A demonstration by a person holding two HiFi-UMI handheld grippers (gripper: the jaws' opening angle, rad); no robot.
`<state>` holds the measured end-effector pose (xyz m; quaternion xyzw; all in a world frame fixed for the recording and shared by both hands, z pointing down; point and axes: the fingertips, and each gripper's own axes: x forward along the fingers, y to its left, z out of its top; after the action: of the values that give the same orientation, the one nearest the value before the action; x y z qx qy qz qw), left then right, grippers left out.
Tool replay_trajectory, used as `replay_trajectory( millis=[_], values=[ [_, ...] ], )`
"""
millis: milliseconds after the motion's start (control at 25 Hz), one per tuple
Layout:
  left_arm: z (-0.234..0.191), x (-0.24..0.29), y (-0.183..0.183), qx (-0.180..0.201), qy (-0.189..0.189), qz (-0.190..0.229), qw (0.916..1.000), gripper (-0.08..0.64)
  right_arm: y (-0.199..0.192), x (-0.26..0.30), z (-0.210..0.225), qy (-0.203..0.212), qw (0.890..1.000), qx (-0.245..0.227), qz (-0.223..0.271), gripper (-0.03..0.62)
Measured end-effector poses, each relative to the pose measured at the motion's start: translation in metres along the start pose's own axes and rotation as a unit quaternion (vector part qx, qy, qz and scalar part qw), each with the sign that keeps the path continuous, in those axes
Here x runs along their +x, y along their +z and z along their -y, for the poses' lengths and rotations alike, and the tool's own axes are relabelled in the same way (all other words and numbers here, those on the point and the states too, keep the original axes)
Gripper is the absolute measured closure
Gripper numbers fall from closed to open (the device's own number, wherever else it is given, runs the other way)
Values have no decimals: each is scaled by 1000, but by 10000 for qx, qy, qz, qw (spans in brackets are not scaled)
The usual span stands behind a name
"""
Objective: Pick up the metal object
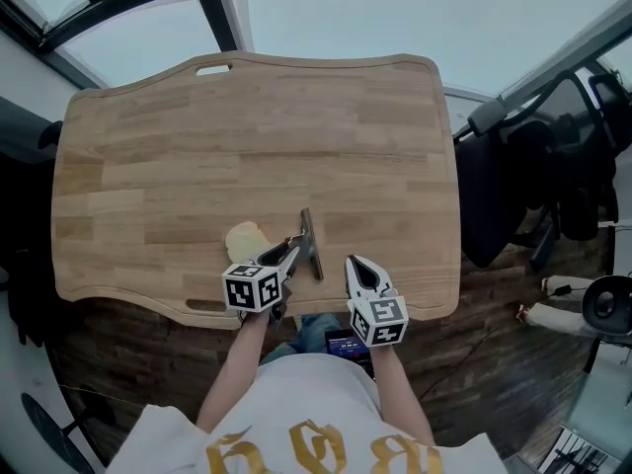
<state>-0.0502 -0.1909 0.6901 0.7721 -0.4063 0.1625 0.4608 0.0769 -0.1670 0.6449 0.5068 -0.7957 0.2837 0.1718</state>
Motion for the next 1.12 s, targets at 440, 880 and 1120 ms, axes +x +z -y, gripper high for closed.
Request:
replay_trajectory(
  millis=[440, 880, 1120],
  values=[
    [-10, 19, -2, -883, -126, -165, 9959, 517, -2, 17, 14, -31, 9998, 56, -176, 581],
    [-10, 19, 1, -1343, -224, -48, 9907, 526, -3, 18, 20, -27, 9997, 36, -249, 581],
    [-1, 18, -1, -1334, -310, -60, 9906, 529, -1, 14, 20, 34, 9998, 6, -217, 581]
  ],
)
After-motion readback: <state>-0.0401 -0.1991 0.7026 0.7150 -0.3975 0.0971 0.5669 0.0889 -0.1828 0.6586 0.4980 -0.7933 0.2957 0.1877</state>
